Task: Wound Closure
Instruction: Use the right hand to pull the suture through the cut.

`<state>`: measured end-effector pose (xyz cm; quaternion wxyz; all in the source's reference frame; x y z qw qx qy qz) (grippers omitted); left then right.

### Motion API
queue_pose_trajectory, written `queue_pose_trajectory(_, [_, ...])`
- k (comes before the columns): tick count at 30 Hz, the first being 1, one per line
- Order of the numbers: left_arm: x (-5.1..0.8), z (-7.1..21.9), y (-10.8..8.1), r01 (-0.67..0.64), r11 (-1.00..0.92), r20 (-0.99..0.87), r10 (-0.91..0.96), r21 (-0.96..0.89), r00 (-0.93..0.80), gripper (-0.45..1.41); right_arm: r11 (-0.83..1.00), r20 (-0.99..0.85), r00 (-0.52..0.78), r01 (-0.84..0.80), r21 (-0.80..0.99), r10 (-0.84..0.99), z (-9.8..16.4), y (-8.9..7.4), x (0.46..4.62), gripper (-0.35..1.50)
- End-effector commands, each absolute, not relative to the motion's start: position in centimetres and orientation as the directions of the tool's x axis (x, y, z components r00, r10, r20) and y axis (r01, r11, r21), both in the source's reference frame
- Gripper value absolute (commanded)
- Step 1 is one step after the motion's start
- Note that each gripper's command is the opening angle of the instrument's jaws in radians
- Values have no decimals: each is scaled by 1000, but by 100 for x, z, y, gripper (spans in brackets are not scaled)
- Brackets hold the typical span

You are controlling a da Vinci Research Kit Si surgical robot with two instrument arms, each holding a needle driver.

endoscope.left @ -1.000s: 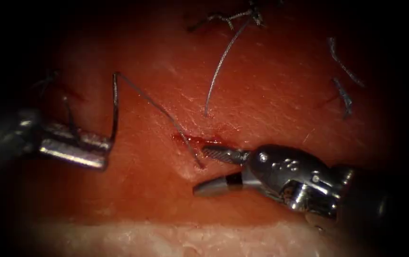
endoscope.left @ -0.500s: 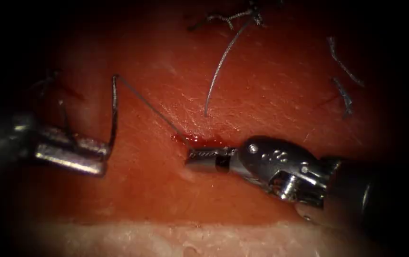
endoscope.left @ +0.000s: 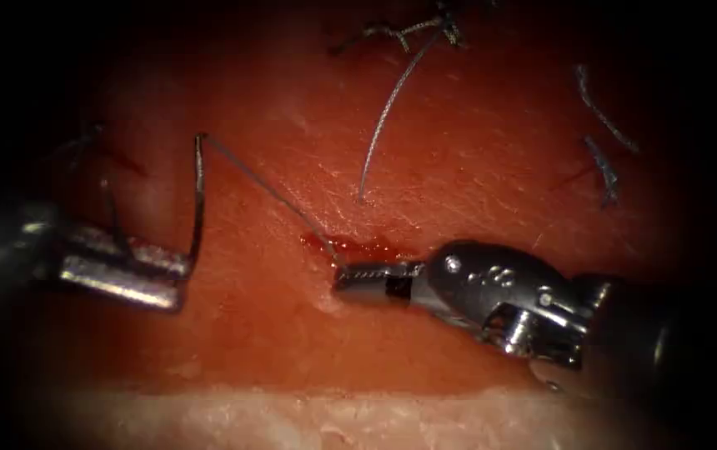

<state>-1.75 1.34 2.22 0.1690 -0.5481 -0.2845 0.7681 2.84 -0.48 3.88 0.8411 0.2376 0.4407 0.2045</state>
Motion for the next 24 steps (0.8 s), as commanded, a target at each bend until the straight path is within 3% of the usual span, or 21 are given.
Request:
queue_pose_trajectory(1, [-180,229,136,53,-783,-748,569,-620,-341,-45,803,-645,528,-131,581,552,391,-50,290,-35])
queue_pose_trajectory(18, [-179,239,131,50,-789,-753,563,-613,-341,-45,733,-673,499,104,672,546,292,-96,303,-35])
queue_pose_trajectory(23, [-179,239,130,51,-788,-754,565,-613,-336,-45,760,-685,465,38,649,561,313,-77,298,-35])
queue_pose_trajectory(24, [-179,236,128,49,-788,-753,566,-614,-335,-45,776,-688,451,-18,630,569,328,-67,292,-23])
